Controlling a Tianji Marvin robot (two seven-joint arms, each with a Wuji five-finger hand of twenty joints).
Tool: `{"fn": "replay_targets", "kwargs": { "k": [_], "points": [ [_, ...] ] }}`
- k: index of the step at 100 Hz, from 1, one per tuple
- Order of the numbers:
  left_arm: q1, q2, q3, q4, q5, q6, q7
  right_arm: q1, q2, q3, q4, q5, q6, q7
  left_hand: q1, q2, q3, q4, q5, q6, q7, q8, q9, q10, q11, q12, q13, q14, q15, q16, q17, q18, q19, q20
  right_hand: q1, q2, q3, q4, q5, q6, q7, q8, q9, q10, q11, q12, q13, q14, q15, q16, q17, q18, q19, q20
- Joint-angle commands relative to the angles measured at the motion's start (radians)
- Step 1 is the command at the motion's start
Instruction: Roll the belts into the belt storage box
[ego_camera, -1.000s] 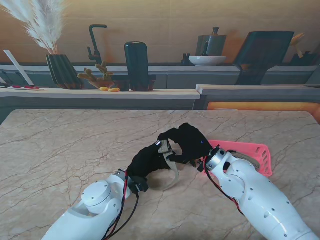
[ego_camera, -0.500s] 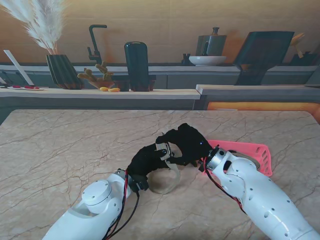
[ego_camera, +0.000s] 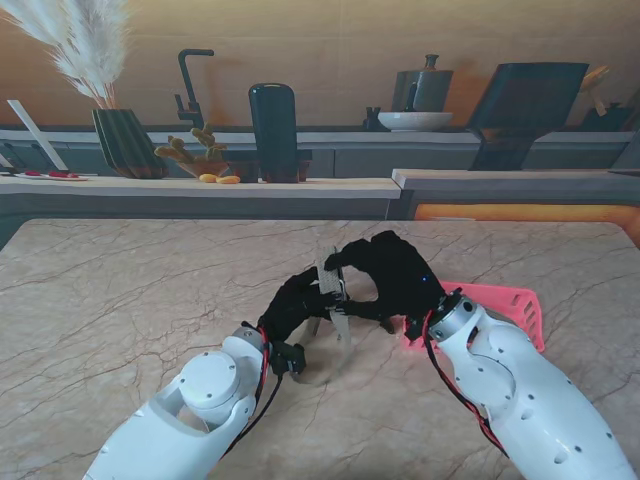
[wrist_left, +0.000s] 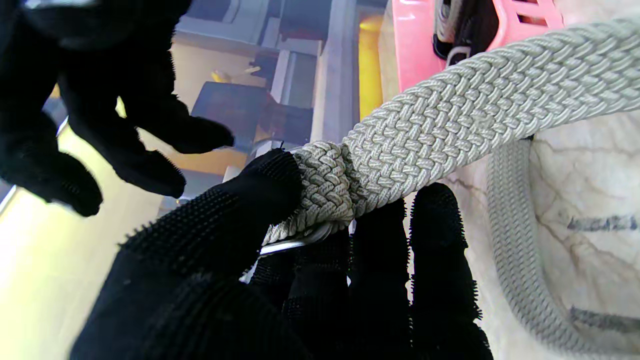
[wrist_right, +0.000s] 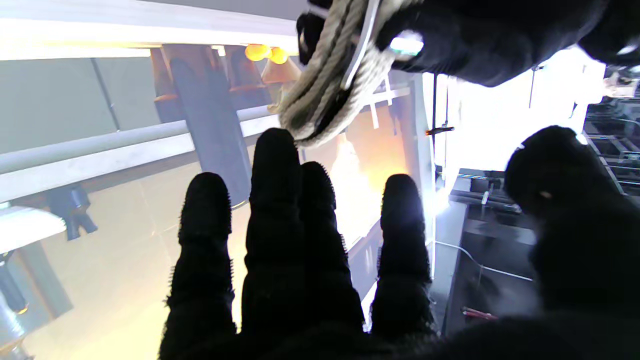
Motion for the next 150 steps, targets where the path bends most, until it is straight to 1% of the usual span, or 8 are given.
{"fn": "replay_targets", "kwargs": {
  "k": [1, 32, 55, 69, 78, 100, 128, 150],
  "points": [
    [-0.004, -0.007, 0.009, 0.014, 0.023, -0.019, 0.01, -0.009, -0.004, 0.007, -0.019, 0.018, 0.033, 0.027, 0.139, 0.058, 0.031, 0.001, 0.018, -0.206, 0.12, 0.054, 0.04, -0.062, 0.081, 0.034, 0.067, -0.023, 0.113, 0.057, 0.019, -0.015, 0.038, 0.021, -0.017, 0.044, -0.029, 0.039, -0.072, 0.054, -0.027, 0.008, -0.058, -0.003, 0.007, 0.017, -0.024, -0.013, 0.012, -0.005, -0.007, -0.01, -0.001, -0.01],
    [-0.054, -0.001, 0.076, 0.102, 0.31, -0.179, 0.088, -0.027, -0.01, -0.009, -0.049, 0.174, 0.28, 0.216, 0.137, 0.048, 0.043, -0.002, 0.017, -0.214, 0.155, 0.065, 0.041, -0.071, 0.091, 0.031, 0.071, -0.026, 0.122, 0.054, 0.023, -0.015, 0.04, 0.021, -0.07, 0.038, -0.074, 0.06, -0.096, 0.313, -0.188, 0.004, -0.175, 0.115, 0.046, 0.035, -0.014, 0.031, 0.036, 0.006, 0.056, -0.017, 0.04, 0.001],
    [-0.073, 0.002, 0.098, 0.135, 0.411, -0.219, 0.117, 0.005, -0.024, -0.058, -0.007, 0.35, 0.339, 0.288, 0.133, 0.043, 0.051, -0.006, 0.016, -0.215, 0.163, 0.056, 0.042, -0.071, 0.093, 0.027, 0.073, -0.027, 0.123, 0.051, 0.024, -0.017, 0.04, 0.019, -0.006, 0.034, -0.056, 0.058, 0.064, 0.251, -0.169, 0.086, -0.041, 0.093, 0.162, 0.099, 0.076, 0.021, 0.189, 0.086, 0.115, -0.023, 0.116, 0.013],
    [-0.078, 0.001, 0.103, 0.144, 0.433, -0.223, 0.127, 0.026, -0.036, -0.09, 0.02, 0.403, 0.336, 0.274, 0.133, 0.043, 0.052, -0.007, 0.015, -0.213, 0.165, 0.052, 0.043, -0.069, 0.094, 0.026, 0.072, -0.027, 0.122, 0.049, 0.024, -0.018, 0.039, 0.018, 0.074, 0.008, 0.184, 0.028, 0.2, 0.153, -0.041, 0.122, 0.123, 0.034, 0.215, 0.12, 0.187, 0.006, 0.288, 0.132, 0.179, -0.033, 0.174, 0.009],
    [-0.079, 0.002, 0.102, 0.144, 0.439, -0.22, 0.129, 0.028, -0.036, -0.093, 0.017, 0.45, 0.323, 0.297, 0.132, 0.044, 0.053, -0.008, 0.015, -0.212, 0.164, 0.049, 0.042, -0.066, 0.094, 0.024, 0.071, -0.027, 0.121, 0.048, 0.024, -0.019, 0.039, 0.017, 0.252, -0.041, 0.193, -0.114, 0.248, 0.063, 0.235, -0.116, 0.277, 0.009, 0.225, 0.111, 0.291, 0.009, 0.318, 0.144, 0.229, -0.032, 0.203, -0.01],
    [-0.073, -0.003, 0.089, 0.136, 0.398, -0.192, 0.128, 0.014, -0.022, -0.065, -0.024, 0.561, 0.285, 0.417, 0.104, 0.032, 0.05, -0.011, 0.016, -0.213, 0.156, 0.031, 0.049, -0.063, 0.076, 0.012, 0.061, -0.019, 0.114, 0.042, 0.013, -0.01, 0.033, 0.014, 0.361, -0.109, 0.264, -0.109, 0.447, -0.013, 0.331, -0.246, 0.509, -0.032, 0.111, 0.031, 0.421, 0.017, 0.235, 0.121, 0.305, -0.044, 0.209, -0.026],
    [-0.074, 0.006, 0.077, 0.134, 0.268, -0.175, 0.03, -0.006, -0.032, -0.026, -0.073, 0.497, 0.193, 0.323, -0.322, 0.067, -0.035, 0.041, -0.025, -0.171, -0.169, -0.105, -0.221, -0.042, 0.102, -0.331, -0.208, 0.003, -0.201, -0.135, -0.167, 0.042, -0.159, -0.014, 0.327, -0.162, 0.331, -0.122, 0.485, -0.028, 0.354, -0.313, 0.568, -0.056, 0.046, 0.005, 0.456, 0.005, 0.179, 0.107, 0.323, -0.052, 0.205, -0.037],
    [-0.069, 0.012, 0.059, 0.118, 0.158, -0.137, -0.042, 0.003, -0.034, 0.005, -0.12, 0.395, 0.125, 0.253, -0.275, 0.111, -0.065, 0.034, 0.036, -0.172, -0.215, -0.129, -0.151, -0.037, 0.073, -0.37, -0.171, -0.011, -0.274, -0.193, -0.162, 0.039, -0.202, -0.021, 0.319, -0.16, 0.34, -0.124, 0.48, -0.044, 0.361, -0.311, 0.567, -0.066, 0.042, 0.01, 0.457, -0.006, 0.17, 0.107, 0.324, -0.063, 0.198, -0.041]
  ]
}}
